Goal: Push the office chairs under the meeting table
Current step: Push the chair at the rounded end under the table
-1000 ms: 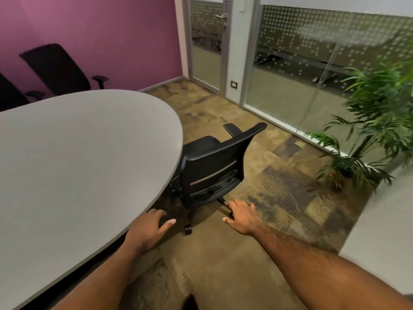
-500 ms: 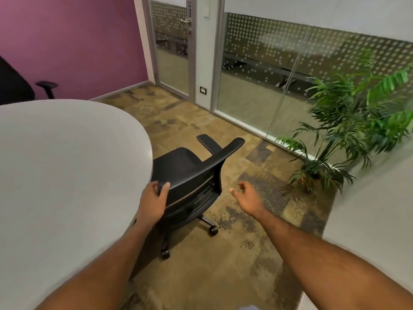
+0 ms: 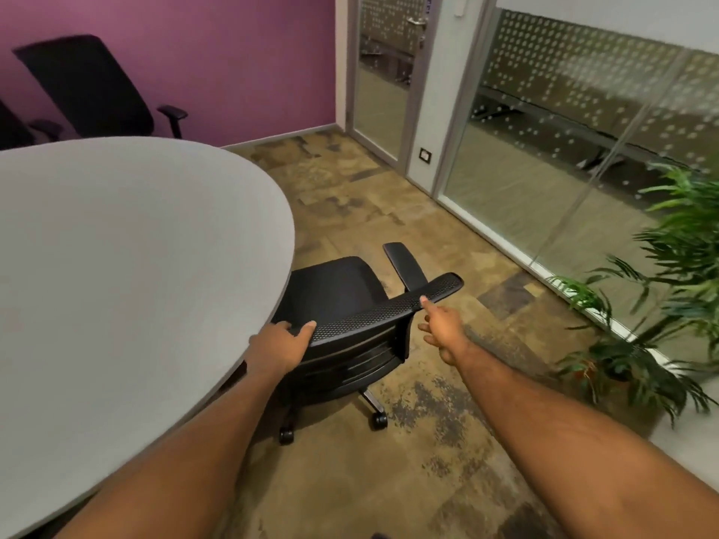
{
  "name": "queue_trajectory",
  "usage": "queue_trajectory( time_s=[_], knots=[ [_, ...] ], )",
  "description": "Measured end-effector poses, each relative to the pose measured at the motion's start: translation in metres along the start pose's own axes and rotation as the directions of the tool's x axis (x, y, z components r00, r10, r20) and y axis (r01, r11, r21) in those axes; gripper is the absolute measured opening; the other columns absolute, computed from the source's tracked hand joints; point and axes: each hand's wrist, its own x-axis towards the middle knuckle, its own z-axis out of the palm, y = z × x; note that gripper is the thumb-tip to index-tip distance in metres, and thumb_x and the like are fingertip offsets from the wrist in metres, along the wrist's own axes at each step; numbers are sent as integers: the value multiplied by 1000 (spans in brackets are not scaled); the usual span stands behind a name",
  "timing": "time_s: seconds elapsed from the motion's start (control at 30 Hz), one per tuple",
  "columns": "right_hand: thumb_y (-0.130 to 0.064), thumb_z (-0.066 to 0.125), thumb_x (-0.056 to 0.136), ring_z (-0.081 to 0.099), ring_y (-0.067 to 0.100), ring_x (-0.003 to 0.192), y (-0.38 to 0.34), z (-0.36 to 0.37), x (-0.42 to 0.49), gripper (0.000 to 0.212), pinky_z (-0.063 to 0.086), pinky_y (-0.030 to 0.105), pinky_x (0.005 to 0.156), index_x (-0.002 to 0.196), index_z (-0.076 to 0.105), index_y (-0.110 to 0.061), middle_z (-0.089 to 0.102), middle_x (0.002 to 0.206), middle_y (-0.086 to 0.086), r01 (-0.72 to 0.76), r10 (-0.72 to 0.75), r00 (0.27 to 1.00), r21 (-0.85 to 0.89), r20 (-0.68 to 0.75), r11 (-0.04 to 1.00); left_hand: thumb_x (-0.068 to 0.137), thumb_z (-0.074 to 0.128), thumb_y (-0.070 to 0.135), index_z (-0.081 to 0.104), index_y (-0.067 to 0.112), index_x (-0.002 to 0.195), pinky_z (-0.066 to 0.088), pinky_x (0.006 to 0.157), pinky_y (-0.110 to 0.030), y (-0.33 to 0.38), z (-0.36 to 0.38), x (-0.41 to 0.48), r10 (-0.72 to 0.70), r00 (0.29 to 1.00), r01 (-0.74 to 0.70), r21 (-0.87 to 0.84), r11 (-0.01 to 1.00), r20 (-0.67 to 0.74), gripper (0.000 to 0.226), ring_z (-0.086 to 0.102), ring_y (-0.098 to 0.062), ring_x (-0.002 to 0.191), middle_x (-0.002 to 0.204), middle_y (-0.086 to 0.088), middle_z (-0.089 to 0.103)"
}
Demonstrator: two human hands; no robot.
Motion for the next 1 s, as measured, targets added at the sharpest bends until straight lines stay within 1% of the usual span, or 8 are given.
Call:
queue_trajectory(
  time_s=[0.07,0.17,0.27,0.37,0.43,0.63,0.77,1.0],
  knots=[
    [-42,64,96,62,30,115,-13,4,17,58,52,39,82,139,50,-5,58,133,8,-87,82,996,127,43,988,89,27,79,58,23,135,47,104,-53,1,4,-3,48,999,-46,136,990,-12,79,53,-32,125,134,-6,62],
    [-25,70,94,65,33,110,-30,16,35,49,56,49,93,134,55,-2,64,128,16,-149,143,989,300,40,942,88,12,81,63,25,126,37,110,-54,4,2,-3,146,989,-140,272,952,-3,85,53,-28,127,130,-2,64],
    [-1,73,88,65,32,97,-37,22,42,47,58,44,77,130,53,4,64,125,20,-157,188,980,354,-56,922,87,11,80,60,25,128,50,100,-47,13,-1,0,209,974,-228,311,923,92,85,63,-21,108,119,1,68],
    [5,74,84,65,29,90,-33,21,43,50,52,33,56,128,52,2,65,120,19,-137,176,980,338,-89,931,94,21,74,52,28,140,45,105,-50,15,4,-1,215,971,-237,325,915,102,72,59,-22,120,134,3,62],
    [4,75,84,66,28,89,-27,17,42,51,53,32,54,128,51,2,65,118,19,-127,163,983,335,-82,934,95,21,73,52,28,140,46,103,-46,13,8,-3,228,969,-245,314,917,92,70,59,-21,121,135,4,62],
    [6,73,85,66,26,83,-16,10,35,49,56,35,60,128,50,2,65,114,17,-111,138,989,354,-54,929,97,27,70,55,26,138,47,100,-40,9,14,-12,215,971,-236,282,930,104,66,60,-19,116,129,3,65],
    [6,72,86,65,32,99,-6,5,30,50,57,42,79,130,49,2,64,123,21,-117,139,989,340,-41,933,98,27,68,55,28,137,46,105,-48,8,20,-26,206,974,-225,322,920,92,63,60,-20,116,128,4,65],
    [5,72,86,64,37,110,10,-4,15,53,57,52,92,132,46,2,62,125,22,-111,132,990,319,-43,941,96,26,71,56,30,135,49,103,-46,-7,26,-43,214,975,-219,309,925,52,64,61,-18,114,127,6,66]
  ],
)
